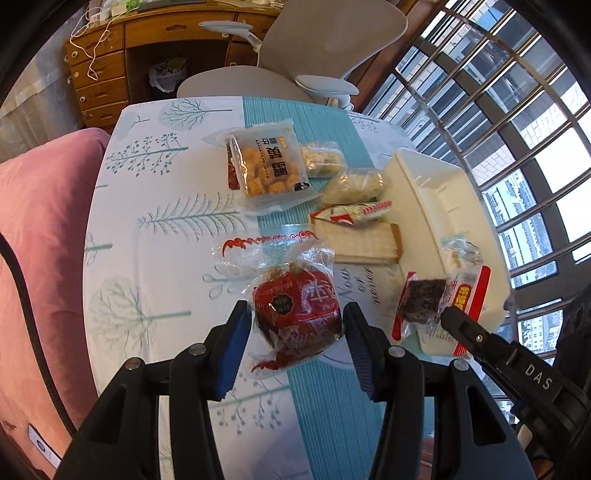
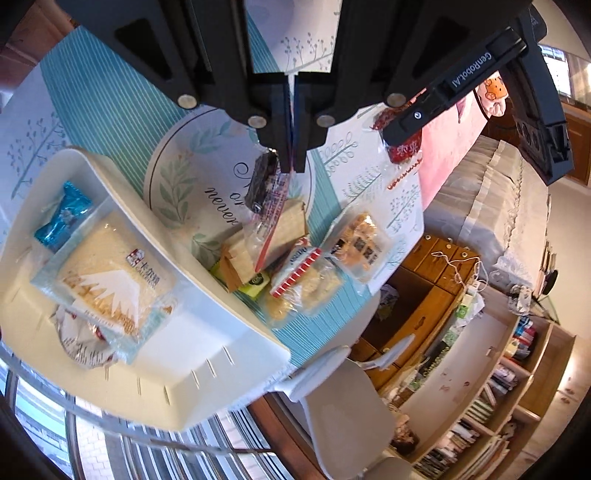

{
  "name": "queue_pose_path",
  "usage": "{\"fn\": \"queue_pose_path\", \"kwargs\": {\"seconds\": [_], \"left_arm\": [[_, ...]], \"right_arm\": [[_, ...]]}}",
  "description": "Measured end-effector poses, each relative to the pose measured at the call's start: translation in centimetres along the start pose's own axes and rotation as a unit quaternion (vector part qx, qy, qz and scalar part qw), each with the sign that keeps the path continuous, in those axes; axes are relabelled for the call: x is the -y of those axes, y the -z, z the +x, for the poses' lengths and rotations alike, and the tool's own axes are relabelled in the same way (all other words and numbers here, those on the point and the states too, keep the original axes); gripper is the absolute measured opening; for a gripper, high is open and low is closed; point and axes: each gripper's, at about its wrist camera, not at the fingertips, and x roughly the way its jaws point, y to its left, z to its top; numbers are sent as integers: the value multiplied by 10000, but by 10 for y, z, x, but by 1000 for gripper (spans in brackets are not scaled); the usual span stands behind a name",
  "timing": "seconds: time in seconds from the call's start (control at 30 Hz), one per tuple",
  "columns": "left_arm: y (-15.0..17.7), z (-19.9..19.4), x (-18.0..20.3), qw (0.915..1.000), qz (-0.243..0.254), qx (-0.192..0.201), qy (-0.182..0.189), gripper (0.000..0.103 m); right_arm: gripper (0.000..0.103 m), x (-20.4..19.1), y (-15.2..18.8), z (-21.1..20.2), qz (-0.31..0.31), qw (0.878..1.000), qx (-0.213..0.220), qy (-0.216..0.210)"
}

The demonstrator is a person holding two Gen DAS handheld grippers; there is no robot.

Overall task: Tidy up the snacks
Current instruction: 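Carry both red packets over the white tray and open both grippers to drop them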

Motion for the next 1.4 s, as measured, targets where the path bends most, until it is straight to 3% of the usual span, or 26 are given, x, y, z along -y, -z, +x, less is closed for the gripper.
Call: {"fn": "queue_pose_path", "kwargs": {"seconds": [0.27,0.6,1.1,1.4], "left_arm": [[12,-30,19,9984,62,265,500,50],[14,-40,61,9949,239,582,788,50],[22,-32,169,9904,233,1004,923,50],[30,3,238,9907,141,924,989,51]], "right_arm": [[1,-5,-2,-37,-301,9989,341,70],[1,6,-18,-67,-495,9971,583,-10],[1,74,-77,-105,-884,9943,425,-429],[1,124,-115,-124,-1190,9913,269,-494]]}}
